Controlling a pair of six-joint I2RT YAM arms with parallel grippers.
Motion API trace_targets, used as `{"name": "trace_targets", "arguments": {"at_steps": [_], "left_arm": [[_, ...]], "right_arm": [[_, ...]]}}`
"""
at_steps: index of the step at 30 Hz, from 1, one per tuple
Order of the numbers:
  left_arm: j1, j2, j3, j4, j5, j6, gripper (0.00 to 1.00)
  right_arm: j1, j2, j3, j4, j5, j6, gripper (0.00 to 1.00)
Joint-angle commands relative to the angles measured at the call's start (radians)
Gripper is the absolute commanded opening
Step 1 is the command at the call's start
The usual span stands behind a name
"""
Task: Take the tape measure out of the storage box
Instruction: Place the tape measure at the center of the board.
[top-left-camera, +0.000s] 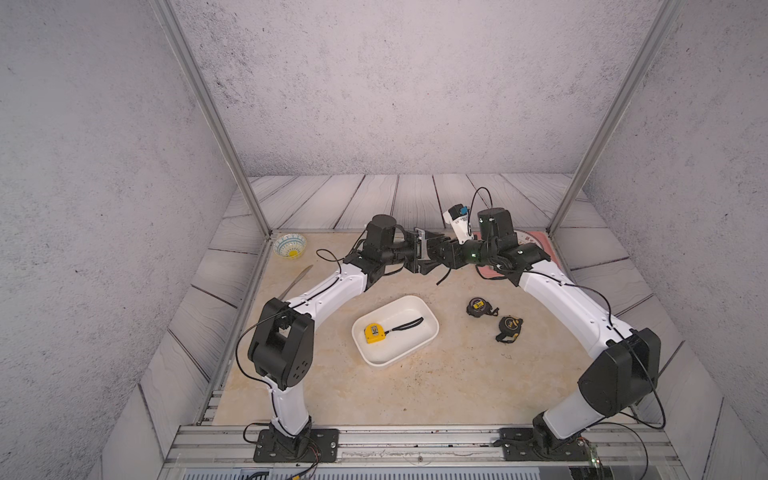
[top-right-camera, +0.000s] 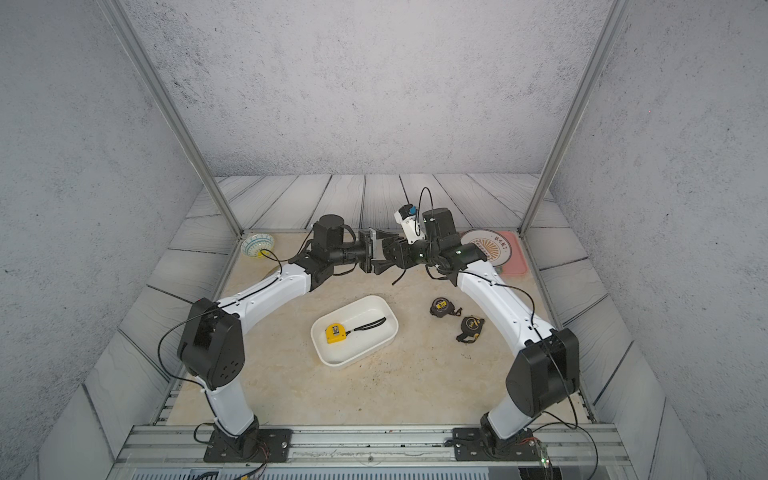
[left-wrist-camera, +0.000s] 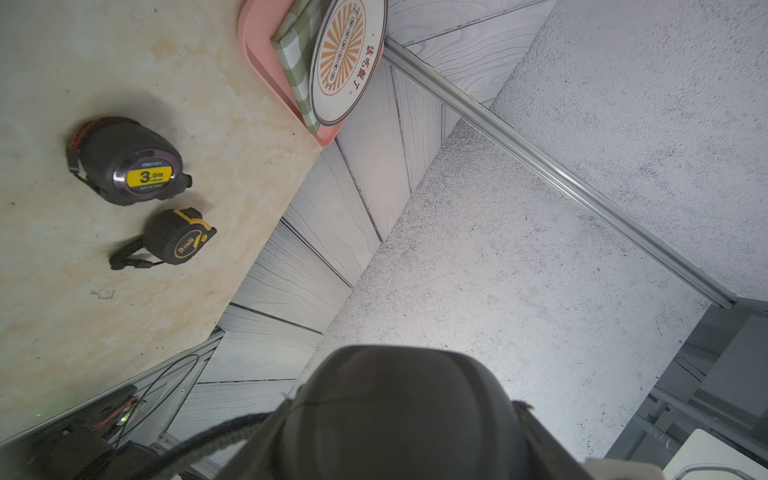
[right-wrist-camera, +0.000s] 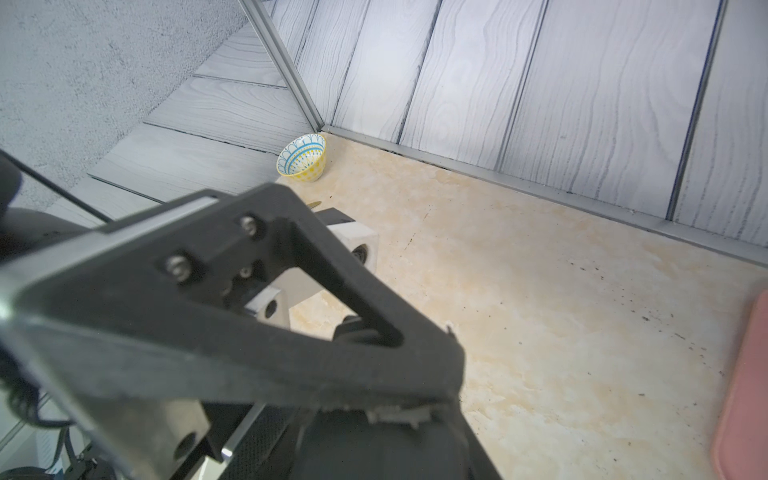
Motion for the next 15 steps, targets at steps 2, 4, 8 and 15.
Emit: {"name": "trace_targets", "arguments": {"at_steps": [2,4,8,15], "left_arm": [[-0.002,-0.031,0.006,0.197,0.014,-0.029,0.35],[0.002,-0.027,0.017,0.191,0.022,-0.020,0.45],[0.015,-0.026,0.020,0.169,0.038,-0.002,0.54],[0.053,-0.025,0.003,0.160,0.065,0.036,0.73]], "right_arm": [[0.000,0.035,0.023,-0.005,0.019,0.028,0.00],[0.000,0.027,0.022,-0.008,0.035,0.025,0.00],[-0.001,-0.010,0.017,-0.028,0.099,0.006,0.00],[-0.002,-0.064,0.023,-0.113,0.183,-0.037,0.00]]}}
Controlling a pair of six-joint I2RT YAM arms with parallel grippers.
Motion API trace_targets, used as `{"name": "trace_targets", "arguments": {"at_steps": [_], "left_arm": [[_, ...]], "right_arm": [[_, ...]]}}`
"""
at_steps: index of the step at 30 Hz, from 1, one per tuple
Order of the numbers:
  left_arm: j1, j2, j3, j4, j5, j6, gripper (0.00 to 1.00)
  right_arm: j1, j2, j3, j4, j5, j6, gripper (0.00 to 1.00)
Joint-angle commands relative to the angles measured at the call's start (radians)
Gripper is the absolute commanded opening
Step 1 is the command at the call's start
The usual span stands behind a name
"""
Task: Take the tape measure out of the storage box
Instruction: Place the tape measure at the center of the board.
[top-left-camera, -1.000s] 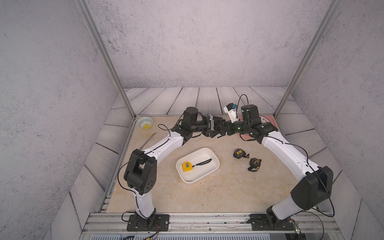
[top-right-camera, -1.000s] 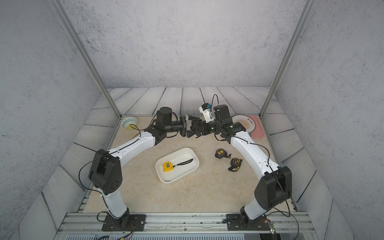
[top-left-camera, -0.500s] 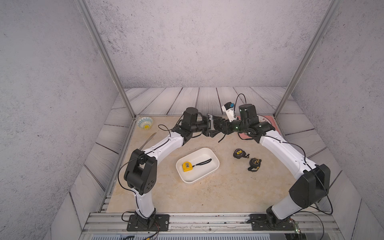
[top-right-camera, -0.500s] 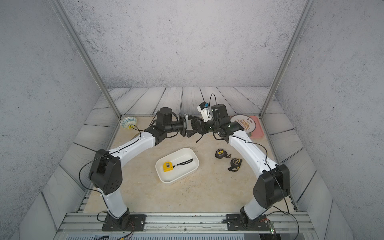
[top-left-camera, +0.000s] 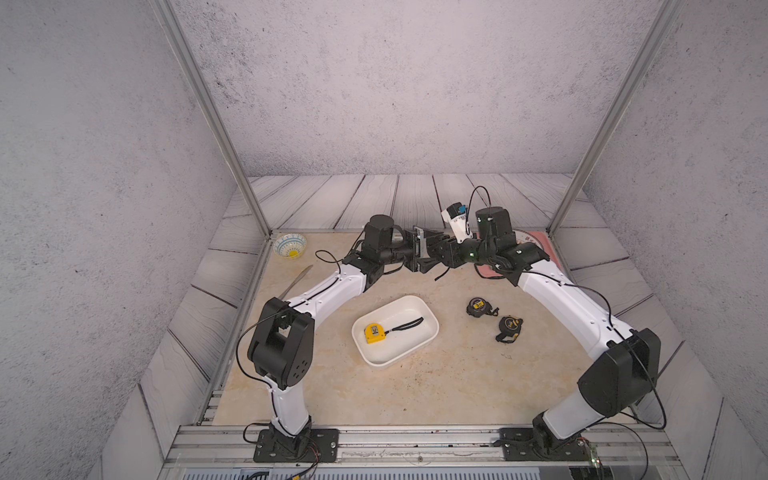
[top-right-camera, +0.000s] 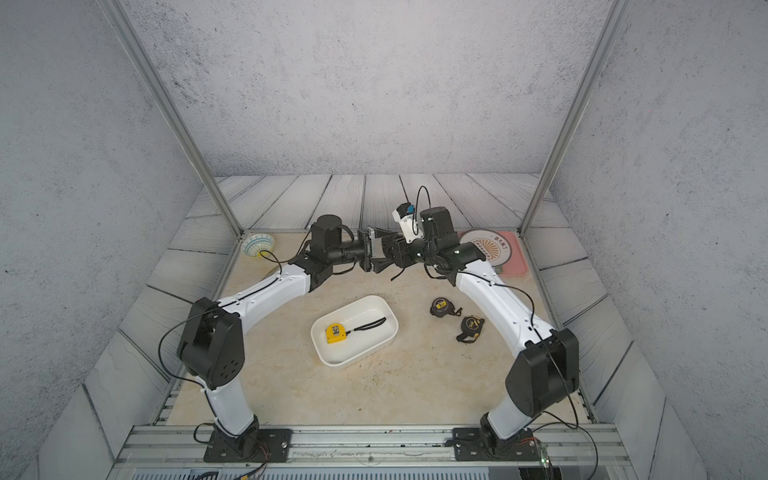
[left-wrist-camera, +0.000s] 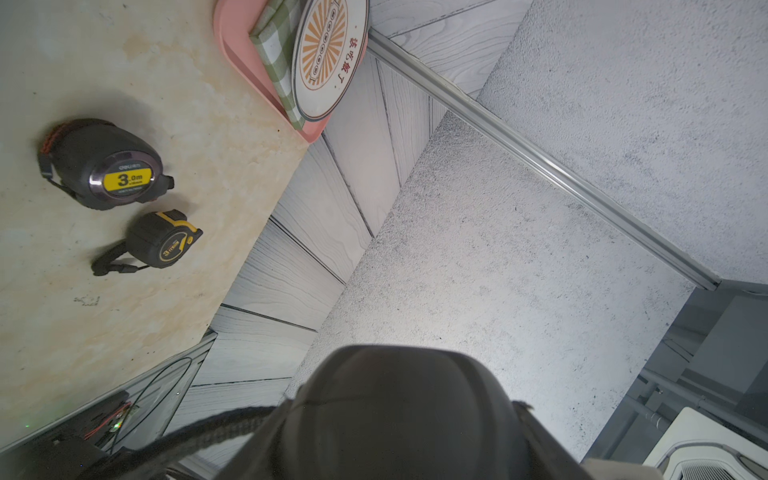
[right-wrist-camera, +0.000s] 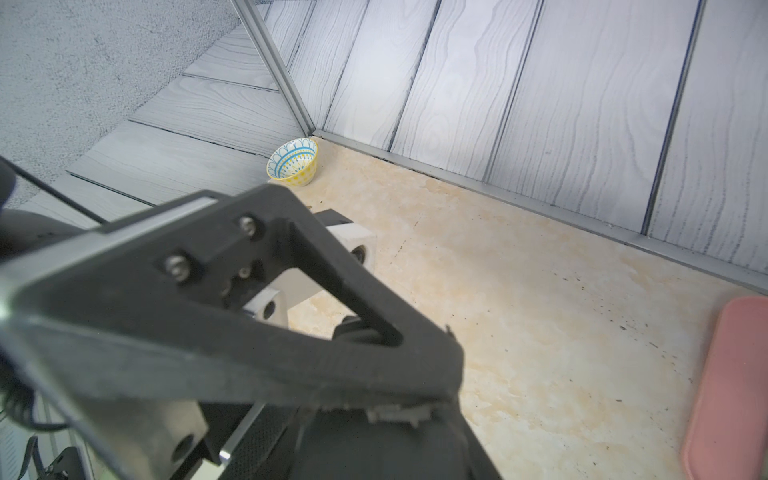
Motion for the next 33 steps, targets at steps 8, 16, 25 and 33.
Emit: {"name": "trace_targets", "arguments": {"at_steps": [8,16,25,33], "left_arm": [[0.052,-0.007,0.027,0.088,0.078,0.052,0.84],[0.086,-0.008,0.009,0.061,0.108,0.098,0.95],[0.243,-0.069,0.054,-0.463,0.080,0.550,0.95],[0.283,-0.039,0.199,-0.791,0.013,0.821,0.94]], "right_arm": [[-0.021,-0.115,0.006,-0.139,0.158,0.000,0.00],[-0.018,-0.145,-0.004,-0.219,0.186,-0.012,0.00],[0.085,-0.211,-0.180,-0.418,0.607,-0.018,0.00],[0.209,-0.109,-0.225,-0.581,0.897,0.142,0.00]]}}
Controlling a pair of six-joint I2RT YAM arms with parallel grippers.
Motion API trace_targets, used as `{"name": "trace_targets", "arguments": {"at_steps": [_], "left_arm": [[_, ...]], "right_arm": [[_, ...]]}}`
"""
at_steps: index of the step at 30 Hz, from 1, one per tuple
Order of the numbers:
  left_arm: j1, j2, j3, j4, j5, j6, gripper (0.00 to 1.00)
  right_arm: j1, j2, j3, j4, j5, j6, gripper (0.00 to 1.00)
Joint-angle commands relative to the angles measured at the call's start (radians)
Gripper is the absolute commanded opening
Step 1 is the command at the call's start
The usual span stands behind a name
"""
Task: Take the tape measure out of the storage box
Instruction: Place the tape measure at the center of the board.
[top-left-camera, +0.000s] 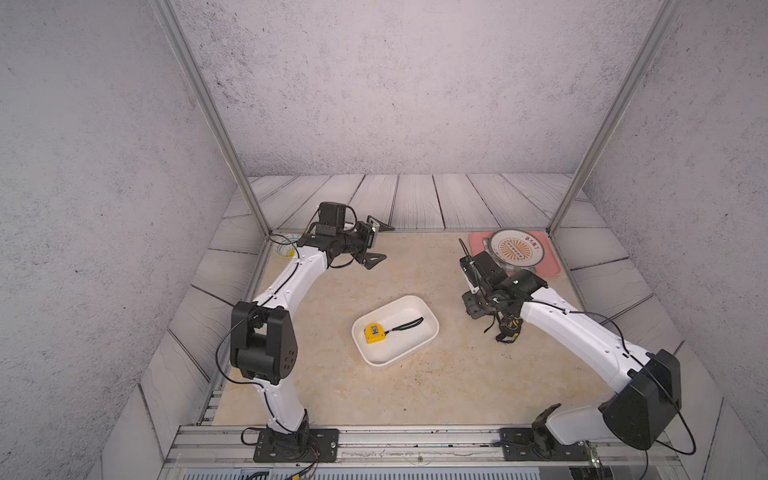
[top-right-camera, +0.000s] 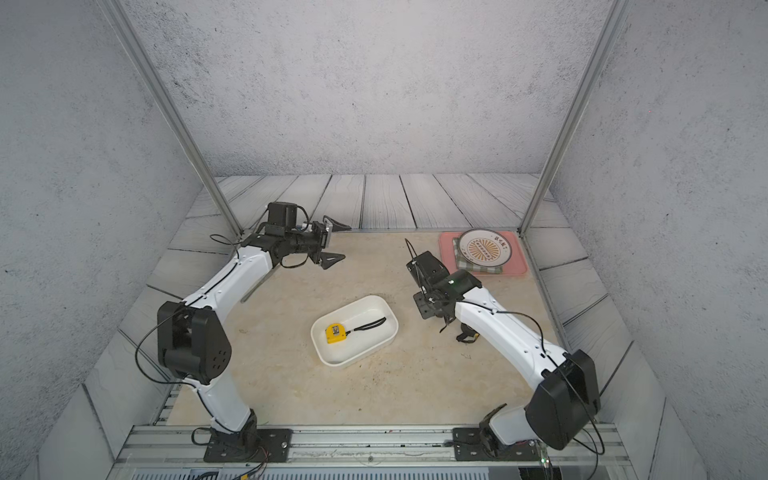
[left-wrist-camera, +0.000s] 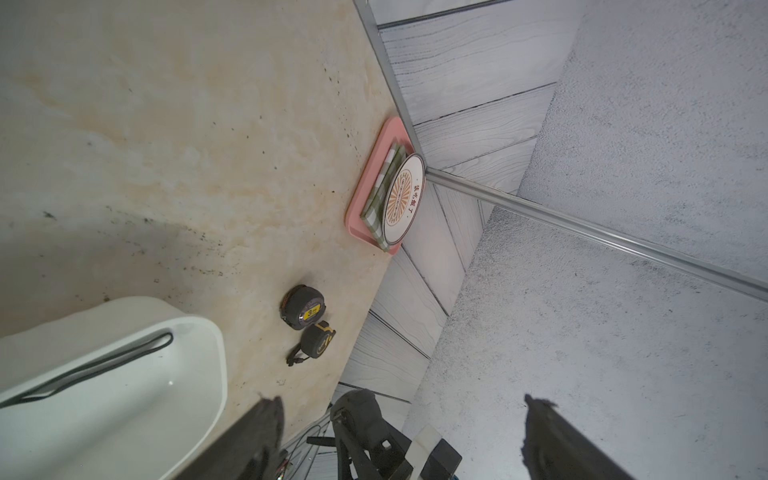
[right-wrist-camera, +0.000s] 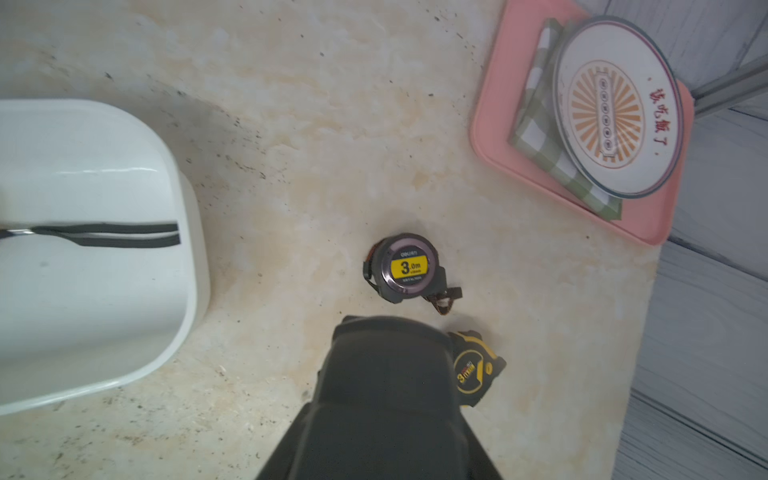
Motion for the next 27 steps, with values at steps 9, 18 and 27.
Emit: {"name": "trace_targets", "arguments": {"at_steps": [9,18,27], "left_arm": [[-0.006,-0.029,0.030,-0.256,-0.068,0.232,0.93],[-0.006,-0.048,0.036,-0.335,-0.105,0.285,0.92],[-0.006,-0.071,0.015,-0.369,-0.122,0.307,0.91]], "right_arm": [[0.156,0.240,0.007,-0.221,0.381,0.251,0.00],[0.189,0.338,-0.005,-0.331,0.404,0.423,0.00],[0.190,0.365,-0.036,-0.375,0.281,0.544,0.00]]}}
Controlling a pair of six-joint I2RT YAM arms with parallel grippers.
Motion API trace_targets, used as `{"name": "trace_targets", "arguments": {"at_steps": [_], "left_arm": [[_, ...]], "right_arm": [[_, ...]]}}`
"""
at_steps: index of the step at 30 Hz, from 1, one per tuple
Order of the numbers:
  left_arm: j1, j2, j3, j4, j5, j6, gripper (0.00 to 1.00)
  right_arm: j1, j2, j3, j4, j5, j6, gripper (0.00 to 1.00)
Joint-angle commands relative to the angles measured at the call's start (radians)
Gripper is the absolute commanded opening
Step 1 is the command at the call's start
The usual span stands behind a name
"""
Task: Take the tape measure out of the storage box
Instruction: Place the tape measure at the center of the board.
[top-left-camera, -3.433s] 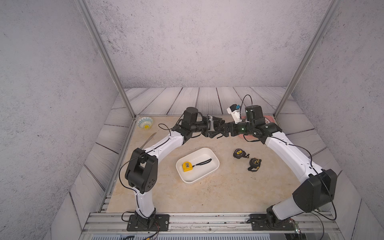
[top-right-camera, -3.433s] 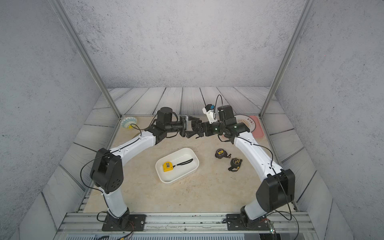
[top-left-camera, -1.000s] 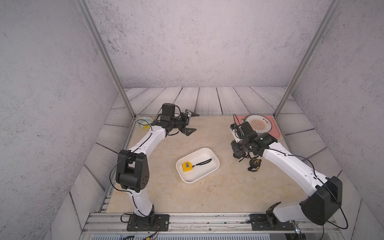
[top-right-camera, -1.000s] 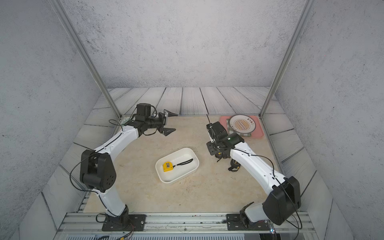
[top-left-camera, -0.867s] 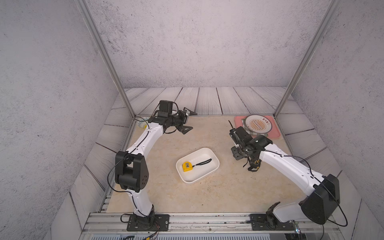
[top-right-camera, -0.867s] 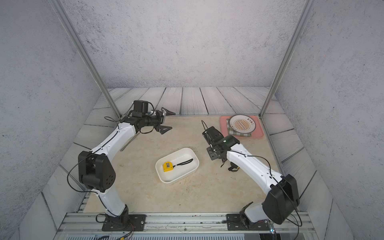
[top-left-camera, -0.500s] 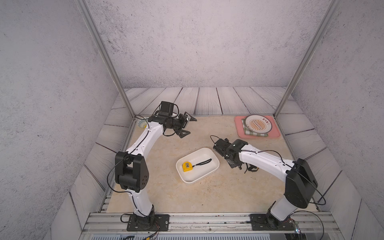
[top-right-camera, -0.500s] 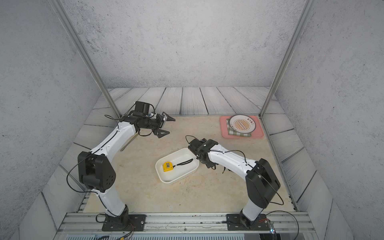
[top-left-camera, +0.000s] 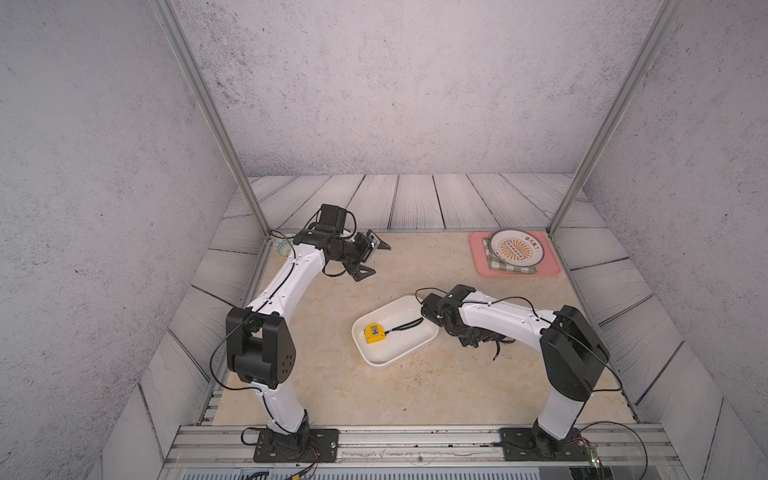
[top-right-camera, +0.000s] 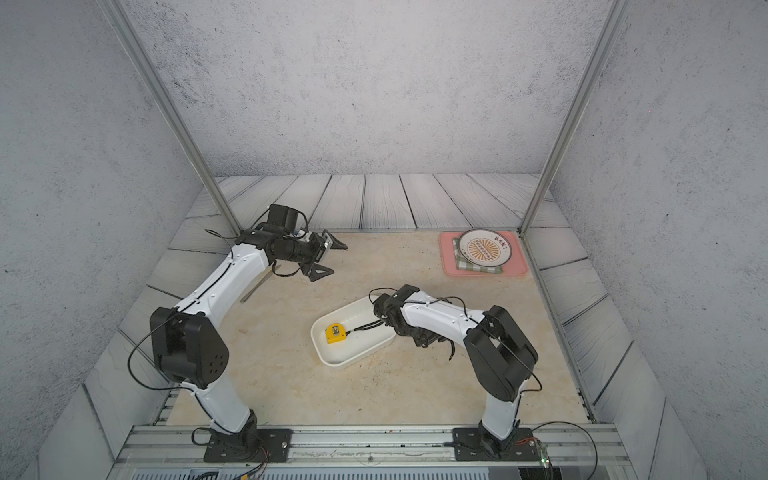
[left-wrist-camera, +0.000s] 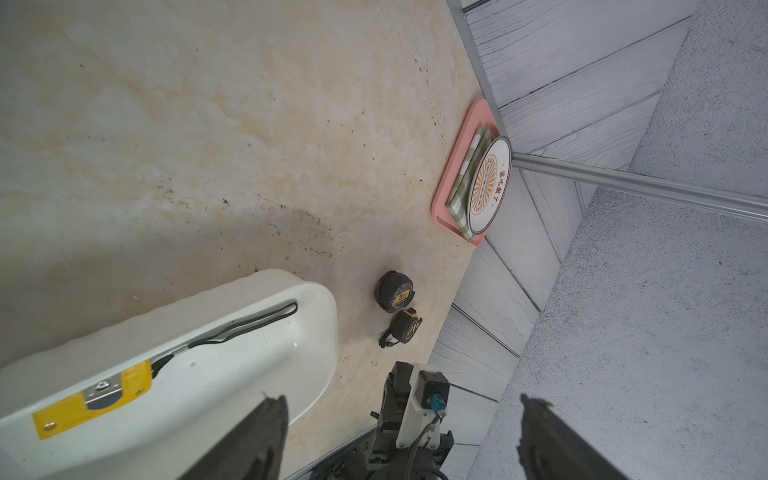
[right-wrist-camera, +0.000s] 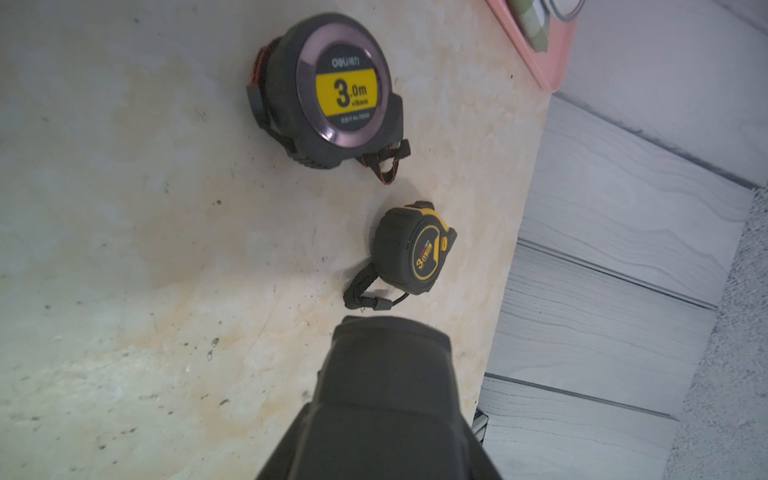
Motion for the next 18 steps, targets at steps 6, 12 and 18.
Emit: {"name": "trace_targets", "arguments": {"at_steps": [6,12,18], "left_arm": [[-0.003,-0.053,-0.044,-0.032,-0.014,0.034,0.91],[-0.003,-0.059,-0.045,-0.040,-0.009,0.043,0.91],[-0.003,-0.059,-0.038,-0.051,-0.003,0.054,0.90]], "right_arm": [[0.000,0.042,-0.074,0.006,-0.102,0.091,0.00],[-0.027,0.065,-0.105,0.080,-0.195,0.092,0.00],[-0.109,0.049,-0.133,0.127,-0.247,0.096,0.00]]}}
